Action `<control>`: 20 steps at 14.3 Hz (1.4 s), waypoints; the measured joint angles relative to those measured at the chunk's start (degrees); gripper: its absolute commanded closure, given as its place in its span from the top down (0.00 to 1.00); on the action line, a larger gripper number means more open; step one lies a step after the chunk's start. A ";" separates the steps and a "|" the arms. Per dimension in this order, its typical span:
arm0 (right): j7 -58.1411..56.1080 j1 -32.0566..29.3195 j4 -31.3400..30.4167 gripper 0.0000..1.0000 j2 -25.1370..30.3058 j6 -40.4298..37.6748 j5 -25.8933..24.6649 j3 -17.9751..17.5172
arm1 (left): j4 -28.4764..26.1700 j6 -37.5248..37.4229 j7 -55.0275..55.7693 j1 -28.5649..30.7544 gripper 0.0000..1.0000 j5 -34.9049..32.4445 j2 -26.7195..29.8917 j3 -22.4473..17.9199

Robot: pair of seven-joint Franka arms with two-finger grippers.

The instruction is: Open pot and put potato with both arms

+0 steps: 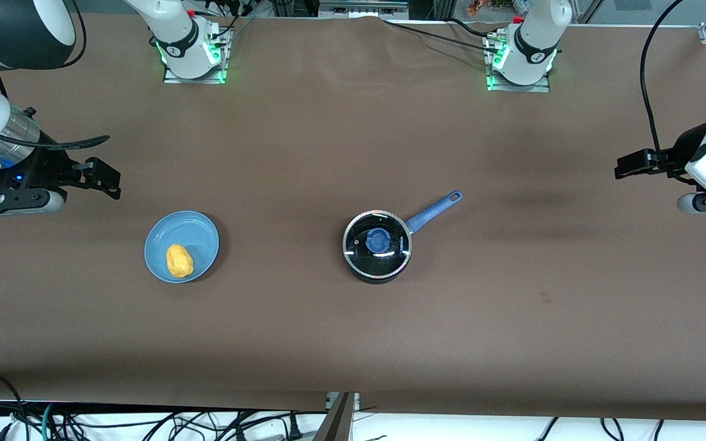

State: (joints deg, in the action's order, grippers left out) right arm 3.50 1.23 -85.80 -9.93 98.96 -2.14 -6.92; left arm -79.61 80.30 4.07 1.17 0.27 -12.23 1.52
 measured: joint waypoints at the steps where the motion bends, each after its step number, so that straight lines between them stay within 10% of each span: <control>1: 0.00 0.00 0.00 1.00 0.00 0.00 0.00 0.00 | 0.00 0.00 0.00 0.00 1.00 0.02 0.00 0.00; 20: 0.00 -0.04 0.00 1.00 0.00 -0.15 0.00 0.01 | 1.90 0.07 0.25 -1.13 1.00 0.63 -1.14 0.76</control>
State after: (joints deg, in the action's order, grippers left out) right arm 3.50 1.19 -85.80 -9.93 98.81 -2.14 -6.91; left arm -77.71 80.37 4.32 0.04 0.90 -13.38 2.28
